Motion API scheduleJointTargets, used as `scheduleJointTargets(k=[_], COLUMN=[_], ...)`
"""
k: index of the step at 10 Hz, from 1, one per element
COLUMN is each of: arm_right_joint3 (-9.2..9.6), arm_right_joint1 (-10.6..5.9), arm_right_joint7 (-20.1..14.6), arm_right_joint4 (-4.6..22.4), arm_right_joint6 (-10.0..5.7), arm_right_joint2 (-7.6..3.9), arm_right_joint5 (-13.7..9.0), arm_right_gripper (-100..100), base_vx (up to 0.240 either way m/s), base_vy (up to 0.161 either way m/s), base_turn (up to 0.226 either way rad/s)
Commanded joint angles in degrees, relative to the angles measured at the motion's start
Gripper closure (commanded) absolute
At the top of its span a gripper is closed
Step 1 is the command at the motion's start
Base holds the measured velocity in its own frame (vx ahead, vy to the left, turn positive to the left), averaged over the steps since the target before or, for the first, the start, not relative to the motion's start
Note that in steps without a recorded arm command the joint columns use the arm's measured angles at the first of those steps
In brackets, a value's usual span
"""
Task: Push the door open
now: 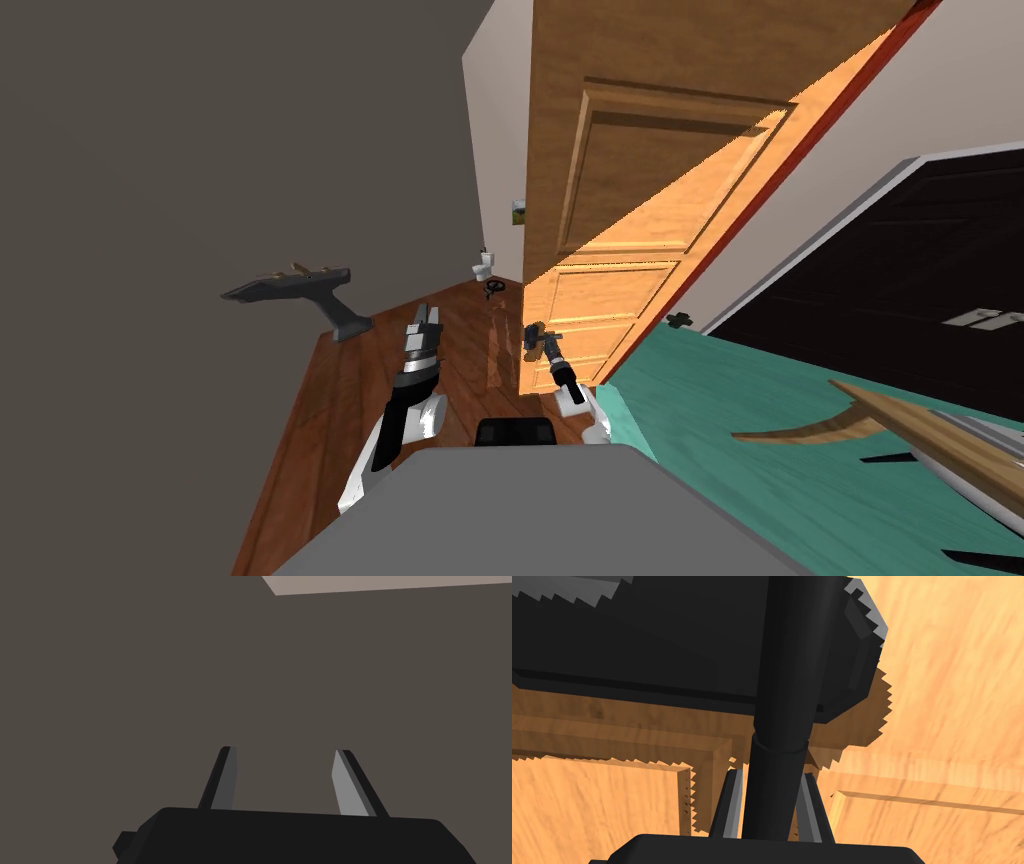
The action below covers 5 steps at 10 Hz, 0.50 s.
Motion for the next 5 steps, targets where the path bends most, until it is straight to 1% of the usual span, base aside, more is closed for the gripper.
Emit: scheduleJointTargets(k=[1,3,5], arm_right_joint3=[-1.33,-2.68,-3.84], arm_right_joint1=[0.20,0.31,0.41], arm_right_joint7=[0.0,0.1,0.1], arm_right_joint4=[-1.0,-1.2,-1.4], arm_right_joint6=[-0.01,0.00,0.01], arm_right_joint2=[-0.53,0.01,1.08], arm_right_joint5=[-0.3,-0.6,-0.8], arm_right_gripper=[100,100,100], base_vx=[0.188,0.202,0.178], base_vy=[0.164,0.142,0.117], base_turn=[-0.086,-0.103,-0.068])
